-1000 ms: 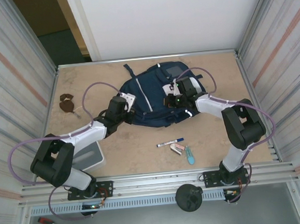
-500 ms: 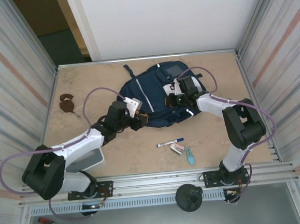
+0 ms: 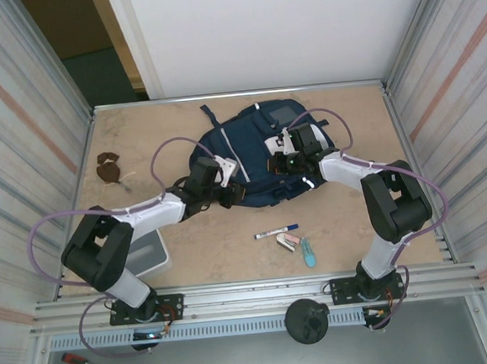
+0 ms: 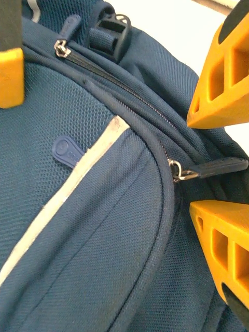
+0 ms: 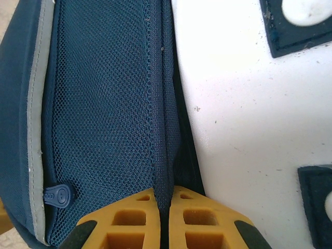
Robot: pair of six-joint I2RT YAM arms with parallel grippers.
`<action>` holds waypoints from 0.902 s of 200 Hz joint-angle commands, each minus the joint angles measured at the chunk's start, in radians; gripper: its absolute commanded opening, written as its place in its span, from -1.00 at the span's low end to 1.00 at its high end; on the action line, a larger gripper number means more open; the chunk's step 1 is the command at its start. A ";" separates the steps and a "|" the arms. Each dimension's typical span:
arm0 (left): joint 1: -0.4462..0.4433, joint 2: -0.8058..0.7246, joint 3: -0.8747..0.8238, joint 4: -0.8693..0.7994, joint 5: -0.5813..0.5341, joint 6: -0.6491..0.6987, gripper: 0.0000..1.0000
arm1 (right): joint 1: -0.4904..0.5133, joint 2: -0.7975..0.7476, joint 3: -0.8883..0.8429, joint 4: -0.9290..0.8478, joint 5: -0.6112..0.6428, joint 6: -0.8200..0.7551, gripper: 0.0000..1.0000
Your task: Pack the student bag
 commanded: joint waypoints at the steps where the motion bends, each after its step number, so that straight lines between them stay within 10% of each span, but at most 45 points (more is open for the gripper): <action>1: 0.007 0.022 0.022 -0.028 -0.001 0.005 -0.20 | 0.007 -0.010 0.021 -0.049 -0.008 0.015 -1.00; 124: -0.004 0.135 0.054 0.025 -0.020 0.031 -0.70 | 0.007 0.021 0.024 -0.032 -0.023 0.022 -1.00; 180: -0.004 0.014 -0.026 0.024 -0.248 0.109 -1.00 | -0.042 0.006 0.047 -0.116 -0.037 -0.071 -1.00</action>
